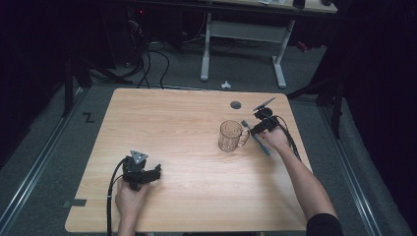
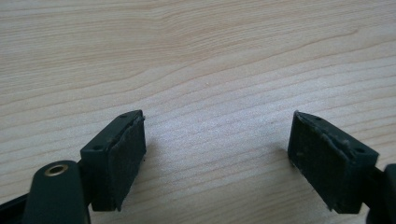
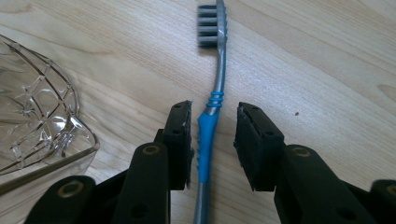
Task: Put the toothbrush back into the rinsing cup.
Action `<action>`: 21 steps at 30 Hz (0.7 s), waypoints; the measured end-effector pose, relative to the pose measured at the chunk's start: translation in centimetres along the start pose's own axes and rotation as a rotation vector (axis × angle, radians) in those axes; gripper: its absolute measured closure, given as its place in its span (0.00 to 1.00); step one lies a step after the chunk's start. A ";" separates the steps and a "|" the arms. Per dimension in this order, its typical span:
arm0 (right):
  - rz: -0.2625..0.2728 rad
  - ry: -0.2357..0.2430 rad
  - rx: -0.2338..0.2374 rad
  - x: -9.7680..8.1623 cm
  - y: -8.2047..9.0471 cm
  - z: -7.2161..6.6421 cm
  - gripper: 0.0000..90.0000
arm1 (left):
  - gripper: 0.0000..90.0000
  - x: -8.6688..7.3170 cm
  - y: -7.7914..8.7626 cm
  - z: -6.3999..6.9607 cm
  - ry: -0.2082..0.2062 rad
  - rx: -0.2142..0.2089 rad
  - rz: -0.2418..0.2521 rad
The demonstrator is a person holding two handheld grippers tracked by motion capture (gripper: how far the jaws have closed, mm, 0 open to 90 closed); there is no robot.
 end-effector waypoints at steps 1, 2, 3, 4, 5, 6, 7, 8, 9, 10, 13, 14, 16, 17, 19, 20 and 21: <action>-0.002 -0.001 -0.001 0.0 -0.1 -0.1 0.74 | 0.22 0.0 0.0 0.0 0.000 0.000 0.000; -0.002 0.000 0.002 0.0 -0.1 -0.1 0.74 | 0.22 0.0 0.0 0.0 0.000 0.000 0.000; -0.003 -0.006 0.003 0.0 -0.2 -0.1 0.74 | 0.22 0.0 0.0 0.0 0.000 0.000 0.000; -0.004 -0.004 0.004 0.0 -0.3 -0.1 0.74 | 0.22 0.0 0.0 0.0 0.000 0.000 0.000; -0.010 -0.005 0.002 0.0 -0.4 -0.1 0.74 | 0.22 0.0 0.0 0.0 0.000 0.000 0.000; -0.013 -0.003 0.000 0.0 -0.5 -0.1 0.74 | 0.22 0.0 0.0 0.0 0.000 0.000 0.000; -0.014 -0.001 0.002 0.0 -0.6 -0.1 0.74 | 0.22 0.0 0.0 0.0 0.000 0.000 0.000; -0.015 -0.004 0.002 -0.1 -0.8 -0.1 0.74 | 0.22 0.0 0.0 0.0 0.000 0.000 0.000; -0.018 -0.008 0.002 -0.1 -0.9 -0.1 0.75 | 0.22 0.0 0.0 0.0 0.000 0.000 0.000; -0.023 -0.009 0.000 -0.1 -0.9 -0.1 0.76 | 0.22 0.0 0.0 0.0 0.000 0.000 0.000; -0.021 -0.007 0.000 -0.1 -1.1 0.0 0.78 | 0.22 0.0 0.0 0.0 0.000 0.000 0.000; -0.020 -0.007 0.000 -0.1 -1.1 0.0 0.79 | 0.22 0.0 0.0 0.0 0.000 0.000 0.000; -0.019 -0.003 -0.003 0.0 -1.1 0.0 0.80 | 0.22 0.0 0.0 0.0 0.000 0.000 0.000; -0.021 -0.003 -0.004 0.0 -1.1 0.0 0.81 | 0.22 0.0 0.0 0.0 0.000 0.000 0.000; -0.019 -0.004 -0.009 0.0 -1.1 0.1 0.82 | 0.22 0.0 0.0 0.0 0.000 0.000 0.000; -0.018 -0.004 -0.008 0.0 -1.2 0.1 0.83 | 0.22 0.0 0.0 0.0 0.000 0.000 0.000; -0.017 -0.004 -0.010 0.1 -1.2 0.1 0.84 | 0.22 0.0 0.0 0.0 0.000 0.000 0.000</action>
Point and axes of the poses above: each handheld gripper's, and its own axes: y roughly backward along the jaws, x roughly out of its top, z roughly to its right, the point moved 9 cm from there along -y, roughly forward along the jaws, and after that the axes turned 9 degrees about -y, right-handed, at the moved point
